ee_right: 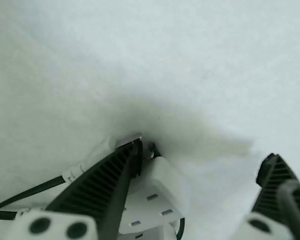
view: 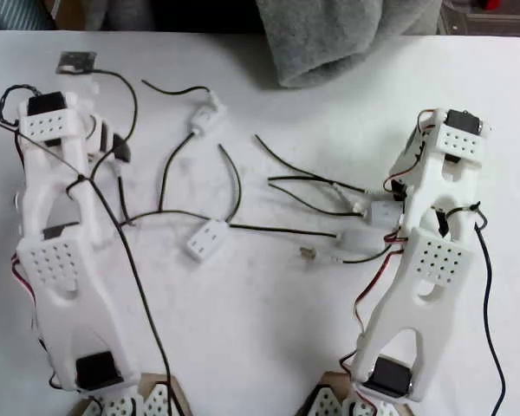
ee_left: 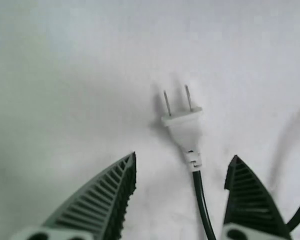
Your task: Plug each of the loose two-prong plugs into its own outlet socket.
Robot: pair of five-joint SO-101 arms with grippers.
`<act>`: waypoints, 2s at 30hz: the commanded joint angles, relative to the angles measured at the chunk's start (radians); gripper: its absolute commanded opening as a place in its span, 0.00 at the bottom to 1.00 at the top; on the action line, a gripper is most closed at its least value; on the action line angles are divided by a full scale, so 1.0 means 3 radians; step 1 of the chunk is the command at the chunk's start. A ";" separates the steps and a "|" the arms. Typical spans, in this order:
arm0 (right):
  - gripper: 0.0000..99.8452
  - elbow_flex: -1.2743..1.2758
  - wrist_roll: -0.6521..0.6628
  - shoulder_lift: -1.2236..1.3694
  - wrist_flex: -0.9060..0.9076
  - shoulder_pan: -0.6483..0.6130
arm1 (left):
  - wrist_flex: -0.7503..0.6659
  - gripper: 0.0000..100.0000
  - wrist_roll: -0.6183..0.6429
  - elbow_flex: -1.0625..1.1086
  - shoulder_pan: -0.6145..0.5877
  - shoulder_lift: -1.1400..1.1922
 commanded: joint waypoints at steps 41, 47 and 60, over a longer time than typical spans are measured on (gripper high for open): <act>0.37 0.0036 0.0020 0.0049 -0.0023 -0.0003 | 0.0256 0.02 0.0312 -0.1718 0.0207 0.0979; 0.37 0.0036 0.0020 0.0049 -0.0023 -0.0003 | 0.1181 0.02 0.0307 -0.2603 0.0519 0.0734; 0.37 0.0036 0.0020 0.0049 -0.0028 -0.0003 | 0.1304 0.02 0.0343 -0.2900 0.0673 0.0090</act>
